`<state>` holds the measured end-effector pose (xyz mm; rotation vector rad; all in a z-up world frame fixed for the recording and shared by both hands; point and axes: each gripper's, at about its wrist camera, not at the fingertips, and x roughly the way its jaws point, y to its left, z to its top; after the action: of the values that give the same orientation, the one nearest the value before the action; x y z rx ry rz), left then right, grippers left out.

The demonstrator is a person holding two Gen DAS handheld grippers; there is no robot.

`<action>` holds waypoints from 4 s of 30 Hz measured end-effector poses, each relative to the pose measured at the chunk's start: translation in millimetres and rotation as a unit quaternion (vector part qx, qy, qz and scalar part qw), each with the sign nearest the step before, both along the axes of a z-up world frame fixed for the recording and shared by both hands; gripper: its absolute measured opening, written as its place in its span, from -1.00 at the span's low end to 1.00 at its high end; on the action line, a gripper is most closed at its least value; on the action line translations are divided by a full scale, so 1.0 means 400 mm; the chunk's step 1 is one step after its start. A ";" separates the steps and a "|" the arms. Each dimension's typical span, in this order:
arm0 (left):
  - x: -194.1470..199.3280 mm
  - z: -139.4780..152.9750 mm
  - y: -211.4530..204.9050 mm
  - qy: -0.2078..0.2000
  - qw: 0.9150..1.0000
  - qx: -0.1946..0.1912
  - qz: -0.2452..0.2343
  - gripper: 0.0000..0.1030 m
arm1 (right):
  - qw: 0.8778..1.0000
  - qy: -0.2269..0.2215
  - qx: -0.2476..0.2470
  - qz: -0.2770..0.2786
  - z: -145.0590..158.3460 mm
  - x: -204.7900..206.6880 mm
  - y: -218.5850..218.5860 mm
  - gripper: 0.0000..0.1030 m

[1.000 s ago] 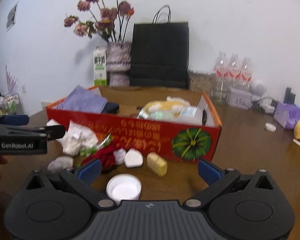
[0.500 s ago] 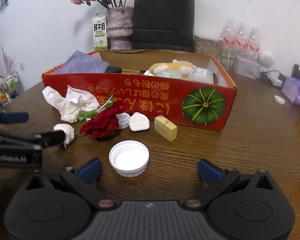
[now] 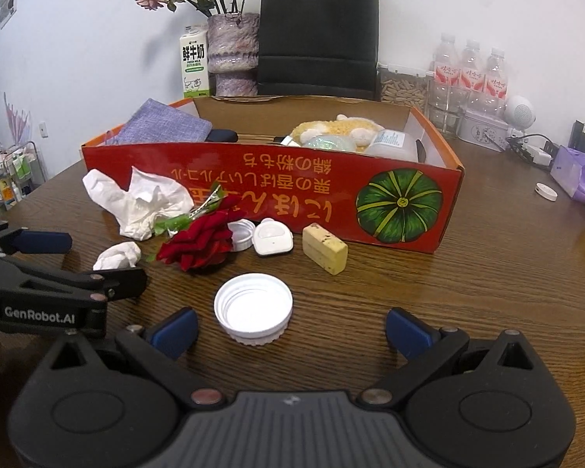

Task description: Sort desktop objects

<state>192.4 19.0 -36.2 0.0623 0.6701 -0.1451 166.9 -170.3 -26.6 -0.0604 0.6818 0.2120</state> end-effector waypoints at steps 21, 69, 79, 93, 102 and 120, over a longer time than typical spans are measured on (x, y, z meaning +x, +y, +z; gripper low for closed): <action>-0.024 0.018 -0.015 -0.022 0.999 -0.025 -0.013 -0.50 | 0.999 -0.016 0.030 0.018 0.026 -0.011 0.011 -0.24; 0.266 0.144 -0.051 -0.127 0.991 -0.039 0.025 -0.52 | 0.989 -0.135 0.060 -0.019 0.146 0.295 -0.008 -0.24; 0.265 0.129 -0.054 -0.126 0.991 -0.031 0.026 -0.49 | 0.989 -0.133 0.061 -0.023 0.141 0.288 -0.017 -0.24; 0.224 0.157 -0.045 -0.189 0.979 -0.024 0.067 1.00 | 0.981 -0.172 0.079 -0.041 0.169 0.248 -0.041 1.00; 0.210 0.164 -0.051 -0.201 0.978 -0.020 0.062 1.00 | 0.980 -0.180 0.077 -0.038 0.178 0.232 -0.040 1.00; 0.203 0.161 -0.047 -0.200 0.978 -0.019 0.058 1.00 | 0.978 -0.186 0.079 -0.042 0.182 0.221 -0.043 1.00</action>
<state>273.4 0.0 28.0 0.0142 0.2665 -0.0309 255.3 -187.6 46.0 0.0797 0.2918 0.1678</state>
